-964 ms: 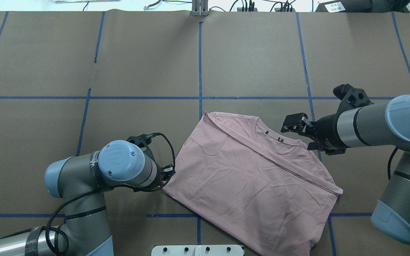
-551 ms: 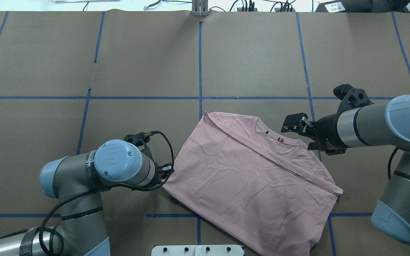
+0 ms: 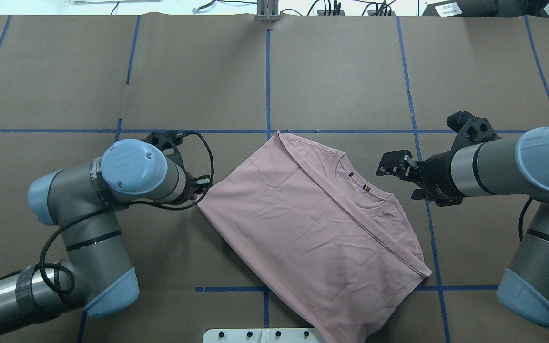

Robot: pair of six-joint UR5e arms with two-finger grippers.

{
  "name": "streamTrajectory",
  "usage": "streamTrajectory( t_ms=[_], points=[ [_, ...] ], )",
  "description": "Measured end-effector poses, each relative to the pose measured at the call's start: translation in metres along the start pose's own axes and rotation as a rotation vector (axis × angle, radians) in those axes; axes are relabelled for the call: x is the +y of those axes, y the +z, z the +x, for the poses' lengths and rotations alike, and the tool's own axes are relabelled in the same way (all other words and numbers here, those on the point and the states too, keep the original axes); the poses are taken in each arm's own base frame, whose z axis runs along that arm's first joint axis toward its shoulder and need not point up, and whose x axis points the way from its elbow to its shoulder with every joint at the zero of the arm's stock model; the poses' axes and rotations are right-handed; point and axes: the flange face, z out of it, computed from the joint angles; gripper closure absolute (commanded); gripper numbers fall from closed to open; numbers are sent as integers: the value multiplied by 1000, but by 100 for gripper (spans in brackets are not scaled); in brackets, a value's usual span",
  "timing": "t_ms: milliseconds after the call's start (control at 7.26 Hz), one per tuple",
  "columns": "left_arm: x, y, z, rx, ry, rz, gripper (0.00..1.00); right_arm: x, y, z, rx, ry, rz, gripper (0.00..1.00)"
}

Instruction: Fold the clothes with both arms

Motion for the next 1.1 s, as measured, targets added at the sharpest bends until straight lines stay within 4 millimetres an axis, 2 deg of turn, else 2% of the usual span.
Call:
streamTrajectory(
  t_ms=[138,413,551,688,826,964,1101],
  points=[
    [-46,11,3,27,10,71,100,0,0,0,0,0,1,0],
    [-153,47,37,87,16,196,100,0,0,-1,-2,2,5,0],
    [-199,66,51,110,16,259,100,0,1,-4,-8,2,13,0],
    [-237,81,51,118,21,319,60,1,6,-12,-17,-1,26,0],
    [-261,86,45,118,29,355,53,7,14,-19,-23,-10,38,0],
    [-268,78,43,139,36,371,53,25,26,-28,-30,-16,45,6],
    [-261,59,38,185,47,374,52,54,43,-40,-40,0,50,14]
  ],
)
